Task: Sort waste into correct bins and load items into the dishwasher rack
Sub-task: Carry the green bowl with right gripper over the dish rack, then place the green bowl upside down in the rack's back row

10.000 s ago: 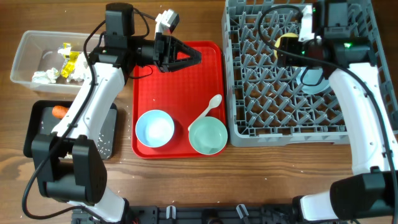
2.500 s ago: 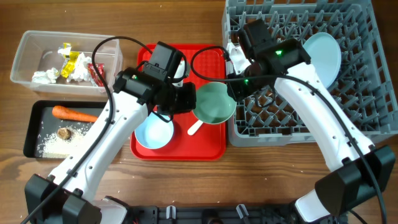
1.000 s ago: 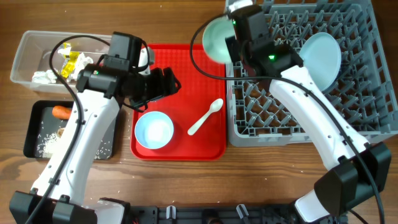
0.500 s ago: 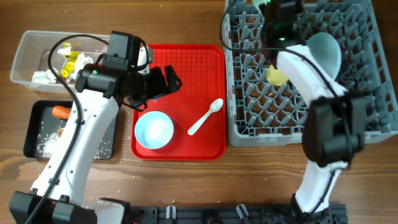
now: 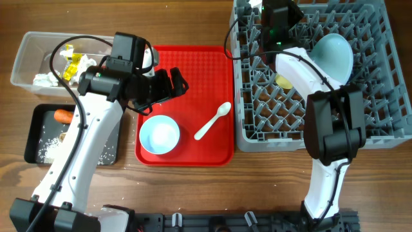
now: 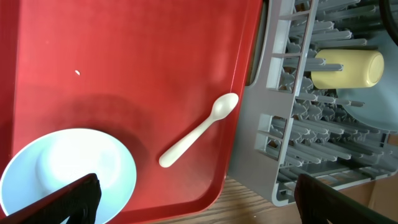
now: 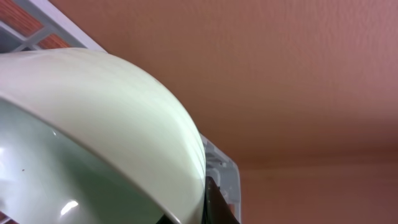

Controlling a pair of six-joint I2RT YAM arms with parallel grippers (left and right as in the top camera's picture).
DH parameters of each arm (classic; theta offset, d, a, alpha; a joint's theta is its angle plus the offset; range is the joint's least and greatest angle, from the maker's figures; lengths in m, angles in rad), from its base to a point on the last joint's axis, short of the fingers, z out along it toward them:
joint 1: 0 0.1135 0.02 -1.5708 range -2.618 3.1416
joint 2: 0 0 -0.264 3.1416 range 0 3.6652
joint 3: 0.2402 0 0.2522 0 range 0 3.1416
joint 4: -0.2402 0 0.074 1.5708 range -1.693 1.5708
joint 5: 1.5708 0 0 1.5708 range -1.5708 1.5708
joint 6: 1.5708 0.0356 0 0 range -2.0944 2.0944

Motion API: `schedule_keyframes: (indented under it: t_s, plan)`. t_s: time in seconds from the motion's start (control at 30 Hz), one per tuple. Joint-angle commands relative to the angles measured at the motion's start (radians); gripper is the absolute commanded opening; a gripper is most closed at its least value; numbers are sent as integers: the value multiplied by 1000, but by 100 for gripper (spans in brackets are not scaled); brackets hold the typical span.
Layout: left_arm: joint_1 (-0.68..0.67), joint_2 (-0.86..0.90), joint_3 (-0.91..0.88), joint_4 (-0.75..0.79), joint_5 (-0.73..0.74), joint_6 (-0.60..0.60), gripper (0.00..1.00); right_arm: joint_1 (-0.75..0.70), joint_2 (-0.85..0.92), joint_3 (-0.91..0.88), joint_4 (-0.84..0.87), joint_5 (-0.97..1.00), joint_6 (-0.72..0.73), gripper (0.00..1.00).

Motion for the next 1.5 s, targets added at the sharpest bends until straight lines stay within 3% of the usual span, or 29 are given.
schedule_keyframes:
  t_s: [0.0, 0.03, 0.2, 0.3, 0.37, 0.4, 0.6, 0.77, 0.9, 1.1, 1.13, 1.17, 1.2, 1.27, 1.3, 1.37, 1.47]
  plan:
    - [6, -18, 17, 2, 1, 8, 100, 39, 27, -19, -52, 54, 62, 17]
    - [6, -18, 17, 2, 1, 8, 100, 48, 27, -19, -58, 75, 61, 24]
    - [6, -18, 17, 2, 1, 8, 100, 92, 27, -19, -92, 98, 61, 31]
    - [6, -18, 17, 2, 1, 8, 100, 117, 27, -19, -122, 109, 65, 66]
    - [6, -18, 17, 2, 1, 8, 100, 132, 26, -19, -122, 136, 64, 83]
    - [6, -18, 17, 2, 1, 8, 100, 137, 26, -19, -124, 147, 64, 86]
    - [6, -18, 17, 2, 1, 8, 100, 170, 14, -19, -185, 190, 92, 90]
    - [6, -18, 17, 2, 1, 8, 100, 206, -43, -19, -307, 176, 248, 95]
    - [6, -18, 17, 2, 1, 8, 100, 210, -140, -19, -446, 71, 366, 95]
    - [6, -18, 17, 2, 1, 8, 100, 160, -372, -19, -645, -232, 676, 98]
    - [6, -18, 17, 2, 1, 8, 100, 146, -389, -19, -645, -261, 708, 98]
    - [6, -18, 17, 2, 1, 8, 100, 122, -405, -19, -644, -309, 740, 86]
    - [6, -18, 17, 2, 1, 8, 100, 92, -410, -19, -640, -364, 768, 58]
    - [6, -18, 17, 2, 1, 8, 100, 40, -407, -19, -635, -441, 822, 10]
    - [6, -18, 17, 2, 1, 8, 100, -4, -396, -19, -630, -519, 870, 4]
    - [6, -18, 17, 2, 1, 8, 100, -90, -372, -19, -603, -684, 903, 4]
    - [6, -18, 17, 2, 1, 8, 100, -139, -334, -19, -549, -767, 902, 4]
